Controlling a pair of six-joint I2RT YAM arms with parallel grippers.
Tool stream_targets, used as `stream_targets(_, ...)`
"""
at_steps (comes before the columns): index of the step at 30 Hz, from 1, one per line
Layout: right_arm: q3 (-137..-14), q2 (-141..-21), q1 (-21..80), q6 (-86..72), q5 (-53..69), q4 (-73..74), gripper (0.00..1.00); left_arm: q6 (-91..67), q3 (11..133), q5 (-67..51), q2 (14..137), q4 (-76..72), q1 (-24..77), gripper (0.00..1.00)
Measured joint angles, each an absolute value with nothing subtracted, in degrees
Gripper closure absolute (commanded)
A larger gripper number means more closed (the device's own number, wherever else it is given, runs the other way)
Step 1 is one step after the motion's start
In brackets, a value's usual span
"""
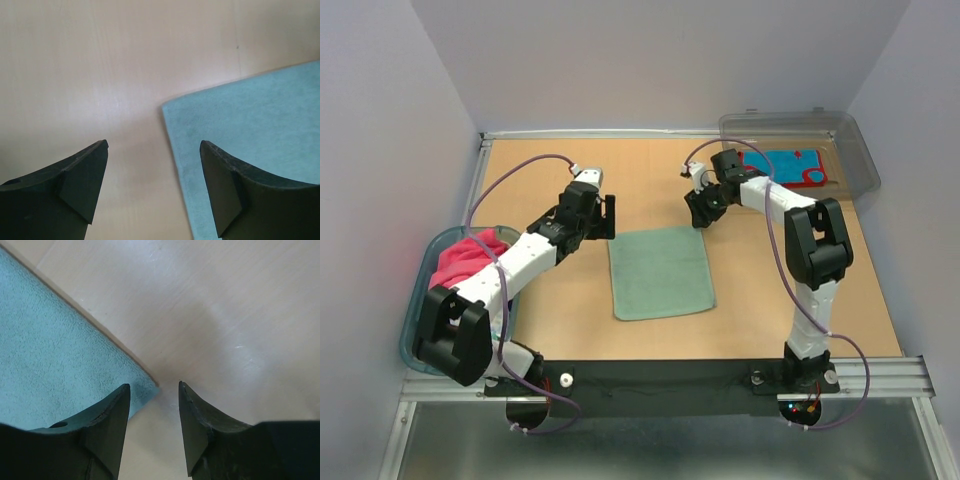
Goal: Fold and stack the towels
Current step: Fold the towel
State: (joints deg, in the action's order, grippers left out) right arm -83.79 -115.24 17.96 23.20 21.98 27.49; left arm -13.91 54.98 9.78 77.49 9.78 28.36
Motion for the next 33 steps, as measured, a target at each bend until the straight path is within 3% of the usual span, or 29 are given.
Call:
stream_targets(13, -87.64, -119.48, 19.18, 28.03, 22.26, 32.49, 0.53, -10.13, 52.86, 11.18, 77.49, 10.11, 28.38, 0.14)
stream_targets(25, -88.03, -119.66, 20.73, 29.04, 18.41, 33.47, 0.99, -6.81, 53.34, 10.13, 79.05, 9.1, 28.36, 0.16)
stream_targets(33, -88.03, -119.66, 21.21, 30.09, 16.91, 33.65, 1.0, 0.16, 62.0, 7.73, 90.8, 10.13, 28.36, 0.26)
